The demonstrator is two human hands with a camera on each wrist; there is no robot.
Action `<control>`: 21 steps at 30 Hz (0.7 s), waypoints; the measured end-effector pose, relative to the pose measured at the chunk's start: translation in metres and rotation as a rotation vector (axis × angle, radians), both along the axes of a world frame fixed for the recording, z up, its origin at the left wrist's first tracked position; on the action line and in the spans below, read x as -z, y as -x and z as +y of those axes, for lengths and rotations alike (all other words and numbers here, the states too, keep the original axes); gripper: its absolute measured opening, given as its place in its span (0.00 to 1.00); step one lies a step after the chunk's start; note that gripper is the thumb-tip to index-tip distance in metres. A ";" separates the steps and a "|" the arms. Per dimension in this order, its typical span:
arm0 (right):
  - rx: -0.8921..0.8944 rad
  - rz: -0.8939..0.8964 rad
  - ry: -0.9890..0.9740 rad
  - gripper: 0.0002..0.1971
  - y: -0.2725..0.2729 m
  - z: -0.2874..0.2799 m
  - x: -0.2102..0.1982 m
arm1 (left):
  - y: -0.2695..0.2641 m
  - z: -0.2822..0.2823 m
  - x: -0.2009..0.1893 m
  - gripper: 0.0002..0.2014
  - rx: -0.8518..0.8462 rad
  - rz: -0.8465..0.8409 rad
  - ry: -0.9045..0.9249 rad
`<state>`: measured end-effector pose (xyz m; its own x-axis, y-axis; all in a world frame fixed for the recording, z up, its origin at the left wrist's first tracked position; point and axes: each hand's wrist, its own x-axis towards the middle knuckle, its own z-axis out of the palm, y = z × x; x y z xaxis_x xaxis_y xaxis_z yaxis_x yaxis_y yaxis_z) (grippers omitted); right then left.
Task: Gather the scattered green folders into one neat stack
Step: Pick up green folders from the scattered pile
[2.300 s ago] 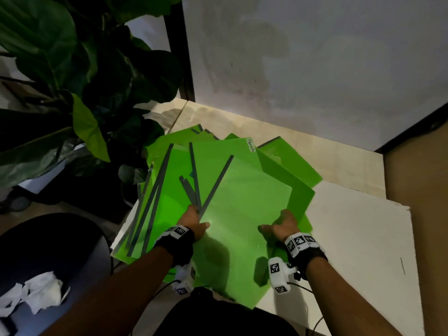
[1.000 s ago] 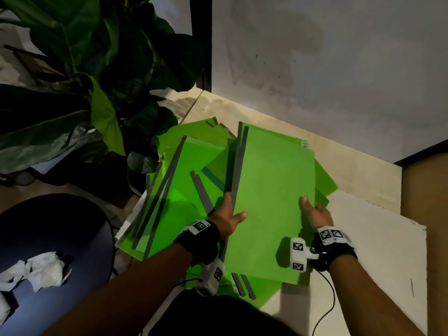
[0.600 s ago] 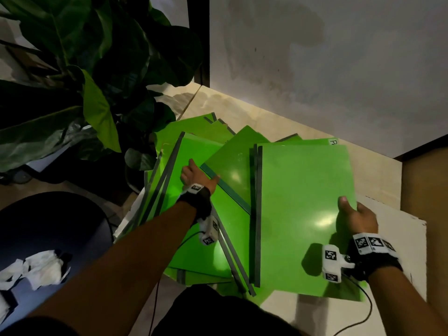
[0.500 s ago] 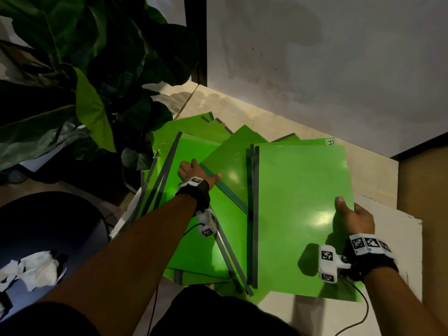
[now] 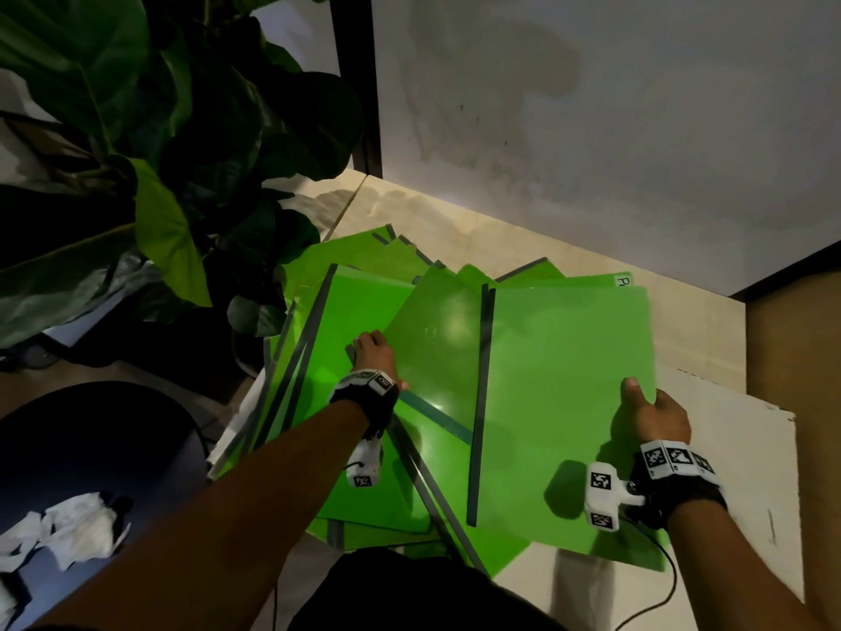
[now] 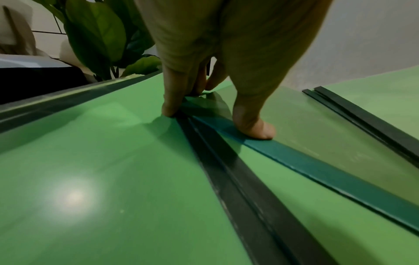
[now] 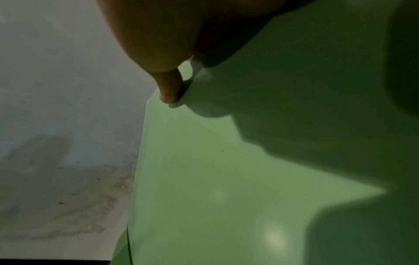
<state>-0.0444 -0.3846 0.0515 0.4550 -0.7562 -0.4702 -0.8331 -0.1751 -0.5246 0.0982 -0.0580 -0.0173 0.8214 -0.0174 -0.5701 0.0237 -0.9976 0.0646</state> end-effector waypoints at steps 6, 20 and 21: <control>-0.032 -0.004 0.034 0.33 -0.002 0.009 -0.004 | 0.015 -0.001 -0.007 0.49 -0.099 -0.029 -0.005; 0.013 -0.124 0.060 0.27 0.008 -0.008 -0.021 | -0.061 0.059 -0.044 0.26 -0.783 -0.156 0.934; 0.000 -0.131 0.060 0.26 0.010 -0.007 -0.020 | -0.060 0.057 -0.048 0.16 -0.891 -0.183 1.053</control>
